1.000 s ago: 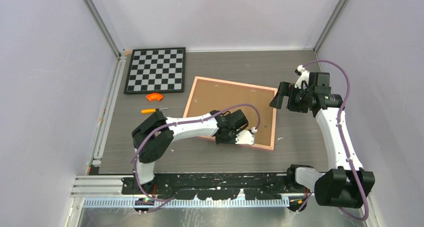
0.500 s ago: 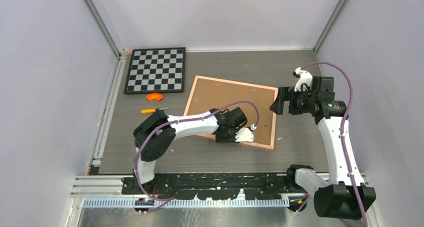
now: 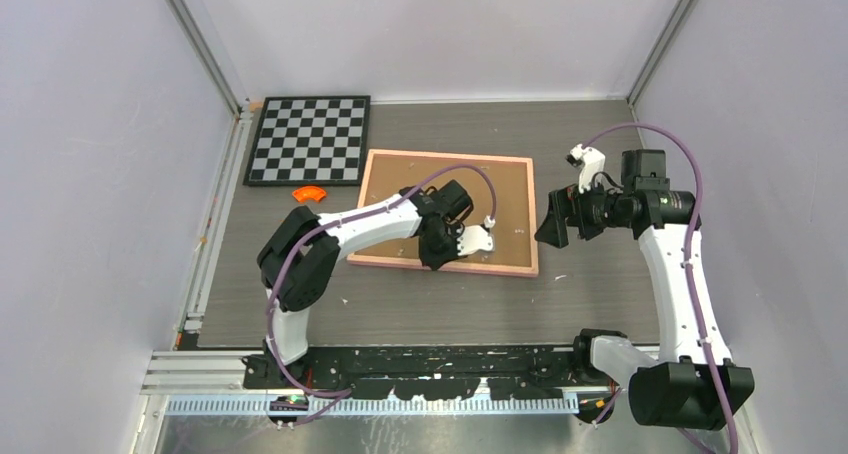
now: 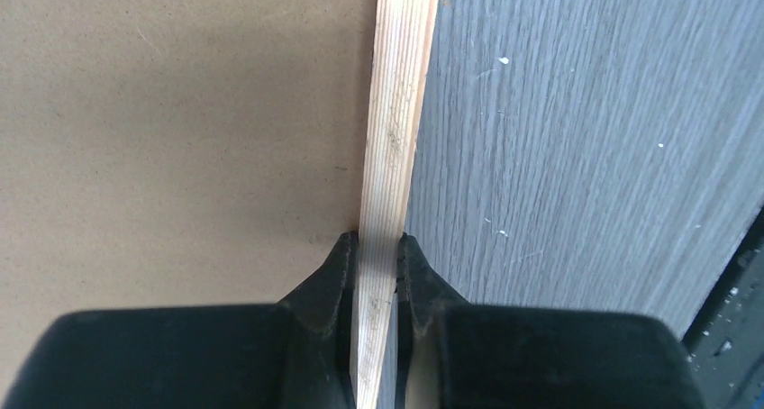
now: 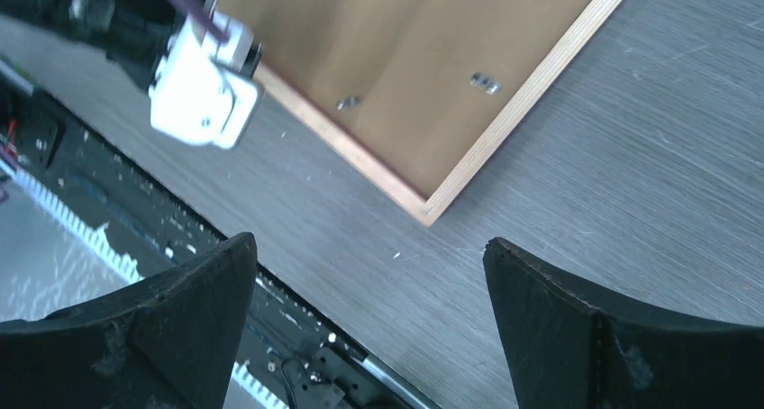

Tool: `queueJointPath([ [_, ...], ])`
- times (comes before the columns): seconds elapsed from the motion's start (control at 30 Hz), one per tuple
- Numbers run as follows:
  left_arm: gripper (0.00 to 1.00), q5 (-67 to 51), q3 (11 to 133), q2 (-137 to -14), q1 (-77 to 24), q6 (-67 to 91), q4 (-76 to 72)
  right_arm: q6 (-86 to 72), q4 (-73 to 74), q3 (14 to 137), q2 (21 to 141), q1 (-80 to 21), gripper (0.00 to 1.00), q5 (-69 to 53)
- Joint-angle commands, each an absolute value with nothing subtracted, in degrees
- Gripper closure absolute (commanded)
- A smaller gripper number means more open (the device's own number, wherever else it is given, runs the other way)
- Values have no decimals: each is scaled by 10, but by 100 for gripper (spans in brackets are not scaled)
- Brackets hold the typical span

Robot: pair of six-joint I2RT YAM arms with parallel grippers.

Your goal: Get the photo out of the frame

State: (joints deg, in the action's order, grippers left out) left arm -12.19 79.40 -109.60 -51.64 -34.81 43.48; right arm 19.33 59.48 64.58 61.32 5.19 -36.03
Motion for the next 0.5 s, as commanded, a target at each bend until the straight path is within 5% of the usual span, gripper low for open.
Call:
queueJointPath([
  [0.0,100,-193,844,-1079,-495,-302,510,276,661,667,606,46,1,-392],
  [0.17,100,-227,883,-1077,-460,-306,551,346,639,583,505,-33,0,-313],
  [0.47,100,-296,976,-1093,-424,-316,626,352,577,561,526,-212,7,-145],
])
